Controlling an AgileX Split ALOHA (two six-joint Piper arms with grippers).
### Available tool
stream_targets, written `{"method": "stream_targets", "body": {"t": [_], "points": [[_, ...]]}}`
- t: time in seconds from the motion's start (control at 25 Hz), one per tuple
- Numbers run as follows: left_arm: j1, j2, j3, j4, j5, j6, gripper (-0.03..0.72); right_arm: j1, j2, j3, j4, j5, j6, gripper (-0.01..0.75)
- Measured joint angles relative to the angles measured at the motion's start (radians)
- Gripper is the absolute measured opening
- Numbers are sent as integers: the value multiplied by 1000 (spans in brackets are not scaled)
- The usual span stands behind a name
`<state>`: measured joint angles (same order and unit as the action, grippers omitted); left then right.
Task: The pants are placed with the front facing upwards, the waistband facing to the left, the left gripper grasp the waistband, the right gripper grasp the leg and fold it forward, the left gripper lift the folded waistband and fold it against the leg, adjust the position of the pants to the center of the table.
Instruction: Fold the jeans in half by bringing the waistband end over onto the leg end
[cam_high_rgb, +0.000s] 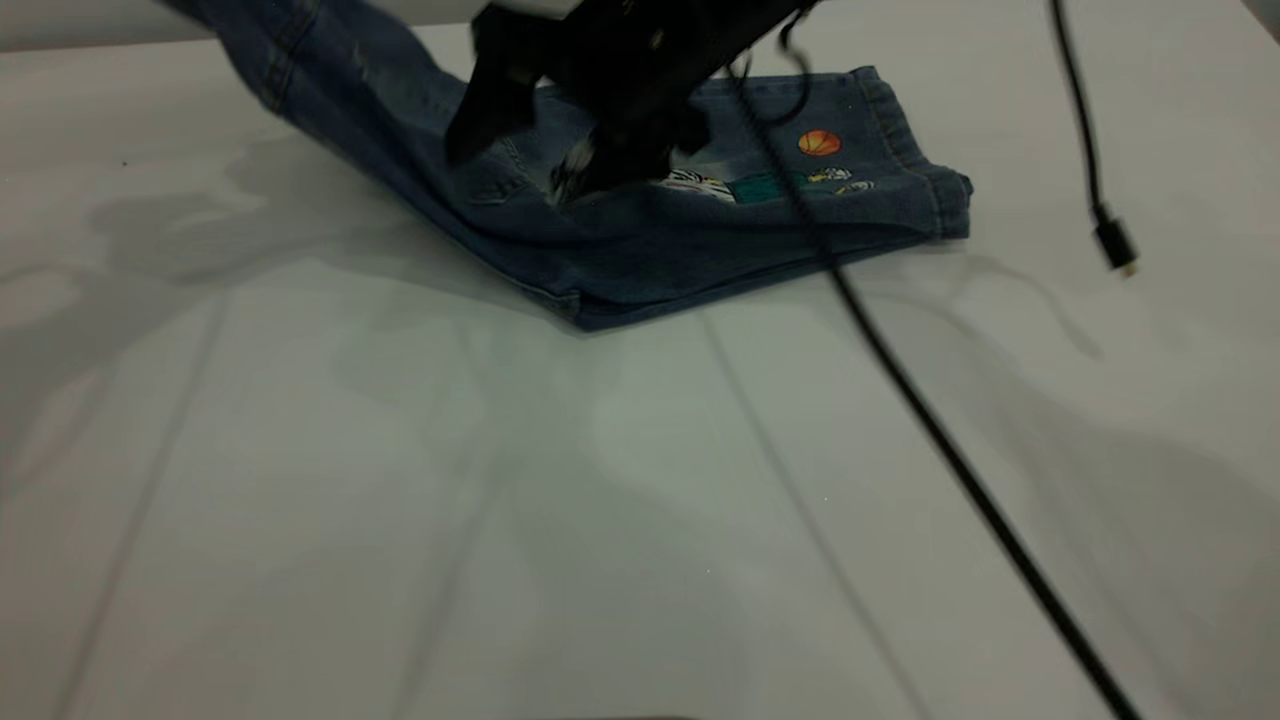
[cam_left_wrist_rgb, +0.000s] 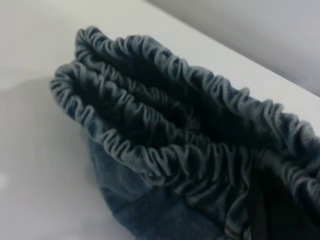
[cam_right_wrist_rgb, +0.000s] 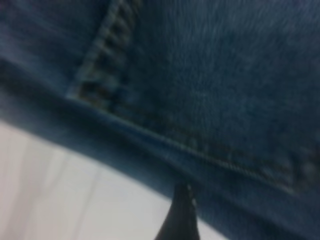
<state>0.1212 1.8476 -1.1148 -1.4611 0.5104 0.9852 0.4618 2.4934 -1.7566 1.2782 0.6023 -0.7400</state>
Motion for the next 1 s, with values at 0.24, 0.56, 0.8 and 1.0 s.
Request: {"method": "stream_targets", "body": {"t": [0.24, 0.56, 0.8, 1.0], "points": [[-69, -51, 2, 26, 5, 0, 60, 28, 87, -106, -33, 72, 41, 572], [-107, -93, 8, 52, 11, 1, 60, -82, -4, -130, -219, 233, 100, 572], [-235, -104, 8, 53, -4, 22, 60, -216, -141, -133, -241, 281, 99, 572], [-395, -100, 8, 33, -130, 53, 60, -301, -268, -134, -261, 297, 95, 572]]}}
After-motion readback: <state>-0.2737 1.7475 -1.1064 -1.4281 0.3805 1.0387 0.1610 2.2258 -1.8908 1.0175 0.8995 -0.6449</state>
